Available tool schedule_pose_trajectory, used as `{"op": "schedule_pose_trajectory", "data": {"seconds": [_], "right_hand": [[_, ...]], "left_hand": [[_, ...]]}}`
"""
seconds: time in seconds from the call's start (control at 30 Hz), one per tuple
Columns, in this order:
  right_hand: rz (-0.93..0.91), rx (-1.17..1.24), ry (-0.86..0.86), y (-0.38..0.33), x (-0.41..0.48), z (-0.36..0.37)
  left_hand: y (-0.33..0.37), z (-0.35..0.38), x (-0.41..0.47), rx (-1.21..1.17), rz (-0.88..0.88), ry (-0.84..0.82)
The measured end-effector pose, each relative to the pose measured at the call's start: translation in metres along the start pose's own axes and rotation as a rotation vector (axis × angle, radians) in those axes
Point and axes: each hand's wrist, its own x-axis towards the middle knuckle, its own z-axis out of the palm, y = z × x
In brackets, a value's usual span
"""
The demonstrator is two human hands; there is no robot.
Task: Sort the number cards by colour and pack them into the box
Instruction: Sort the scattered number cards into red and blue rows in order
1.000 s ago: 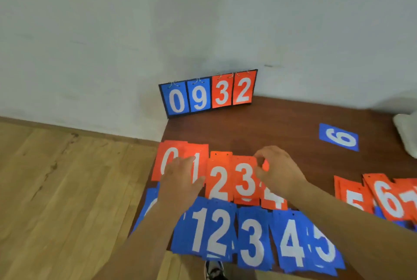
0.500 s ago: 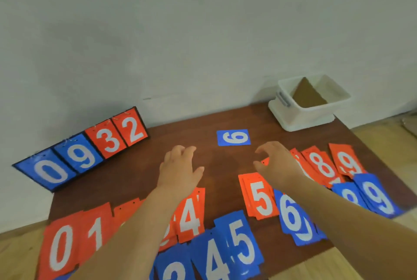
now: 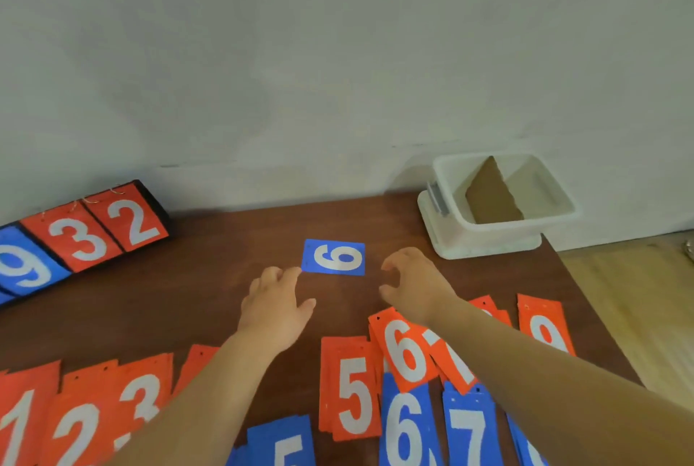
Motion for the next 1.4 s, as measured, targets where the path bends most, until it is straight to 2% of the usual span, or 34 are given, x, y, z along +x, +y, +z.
{"op": "schedule_pose_trajectory", "data": {"seconds": [0.2,0.43,0.63,0.8,0.9,1.03,1.1,1.23,1.4], "right_hand": [[-0.033,0.013,-0.038,0.025,0.031,-0.007],[-0.041,0.000,-0.134,0.030,0.070,0.006],[-0.088,-0.048,-0.183,0.018,0.112,0.026],[-0.154,-0.186,-0.241,0.013,0.147,0.048],[-0.204,-0.266,-0.205,0.014,0.159,0.056],[-0.202,-0.267,-0.205,0.010,0.165,0.059],[-0.188,-0.180,-0.240,0.007,0.164,0.057],[-0.179,0.047,-0.283,0.009,0.146,0.050],[-0.095,0.321,-0.180,0.004,0.093,0.034]], "left_hand": [[0.036,0.015,0.018,0.020,-0.048,-0.060],[0.036,0.018,0.039,0.033,-0.149,-0.162],[0.033,0.029,0.067,0.020,-0.193,-0.168],[0.034,0.046,0.086,0.050,-0.227,-0.166],[0.037,0.056,0.087,0.116,-0.214,-0.168],[0.037,0.061,0.087,0.121,-0.214,-0.186],[0.036,0.059,0.087,0.104,-0.208,-0.191],[0.032,0.051,0.077,-0.088,-0.261,-0.145],[0.024,0.037,0.040,-0.668,-0.396,-0.027]]}}
